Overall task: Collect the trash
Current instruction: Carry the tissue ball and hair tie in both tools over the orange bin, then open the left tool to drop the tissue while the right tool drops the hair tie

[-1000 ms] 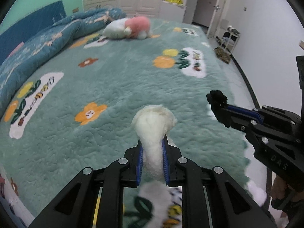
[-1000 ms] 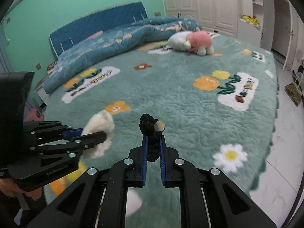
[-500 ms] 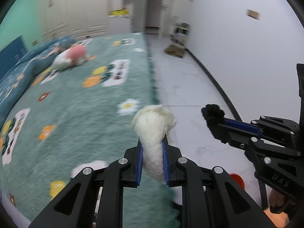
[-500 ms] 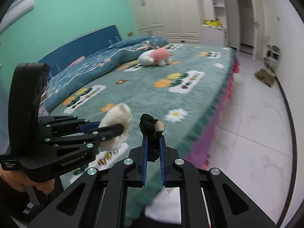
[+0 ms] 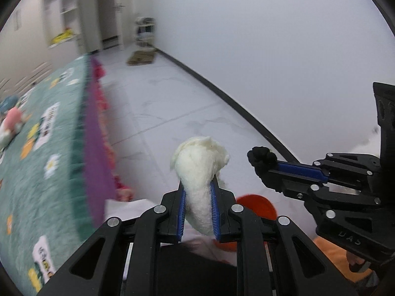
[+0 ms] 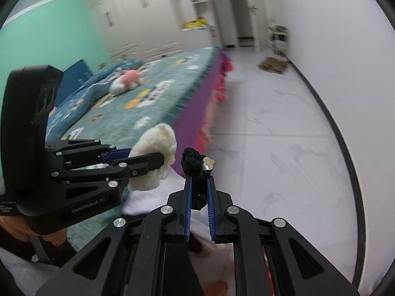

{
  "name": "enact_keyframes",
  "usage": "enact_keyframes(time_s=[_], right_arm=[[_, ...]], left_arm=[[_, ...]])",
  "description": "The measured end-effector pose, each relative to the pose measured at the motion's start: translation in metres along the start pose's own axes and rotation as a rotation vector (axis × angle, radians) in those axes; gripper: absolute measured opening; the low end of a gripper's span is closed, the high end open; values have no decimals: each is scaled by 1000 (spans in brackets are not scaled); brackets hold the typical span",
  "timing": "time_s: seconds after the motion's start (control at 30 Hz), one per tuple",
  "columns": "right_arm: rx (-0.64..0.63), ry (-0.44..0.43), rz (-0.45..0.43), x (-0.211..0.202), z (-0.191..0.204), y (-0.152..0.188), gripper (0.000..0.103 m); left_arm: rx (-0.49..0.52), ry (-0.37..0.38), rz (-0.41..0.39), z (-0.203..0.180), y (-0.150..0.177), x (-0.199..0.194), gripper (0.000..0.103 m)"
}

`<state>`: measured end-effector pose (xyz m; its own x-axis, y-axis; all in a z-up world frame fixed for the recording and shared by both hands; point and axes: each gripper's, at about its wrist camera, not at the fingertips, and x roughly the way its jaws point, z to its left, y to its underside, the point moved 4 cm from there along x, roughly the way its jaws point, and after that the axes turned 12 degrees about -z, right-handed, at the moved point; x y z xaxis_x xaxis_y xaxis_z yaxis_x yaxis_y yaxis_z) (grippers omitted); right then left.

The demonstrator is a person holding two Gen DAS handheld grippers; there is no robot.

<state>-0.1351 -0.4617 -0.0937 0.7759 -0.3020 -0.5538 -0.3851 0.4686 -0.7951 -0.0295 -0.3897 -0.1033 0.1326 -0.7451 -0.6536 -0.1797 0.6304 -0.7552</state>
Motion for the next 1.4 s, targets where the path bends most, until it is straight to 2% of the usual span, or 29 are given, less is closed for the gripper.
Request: enact_keyframes(time_s=[0.27,0.47,0.7,0.77,0.87,0.93,1.0,1.17,1.23,1.3,1.4], right_arm=[[133,134,30,-44,-84,51,12],[215,202,87,-54,-133,94,12],[285,220,139,-50,-162,131,12],[296,223,148,-48,-169,138,12],[307,227,159,-45,-176,144,12],[316,233,172,-35,-178,144,12],[320,234,180,-31,-179,147,12],[324,226,204,-19,-178,151,12],[321,219,214,-12,-176,151,12],[321,212,219,-8,-176,151,12],[314,208,225,-2,-176,150,12]], left_arm=[[124,142,96,-69,15,49,19],[111,241,197,-98,36,87,19],[134,274,334,-122,72,121,20],[143,271,350,-137,76,120,21],[141,269,377,-137,82,136,22],[145,273,395,-140,85,144,29],[152,260,404,-137,89,150,43],[151,243,429,-136,93,155,58],[157,238,433,-138,95,156,60],[162,239,434,-139,96,156,71],[170,224,431,-136,97,157,71]])
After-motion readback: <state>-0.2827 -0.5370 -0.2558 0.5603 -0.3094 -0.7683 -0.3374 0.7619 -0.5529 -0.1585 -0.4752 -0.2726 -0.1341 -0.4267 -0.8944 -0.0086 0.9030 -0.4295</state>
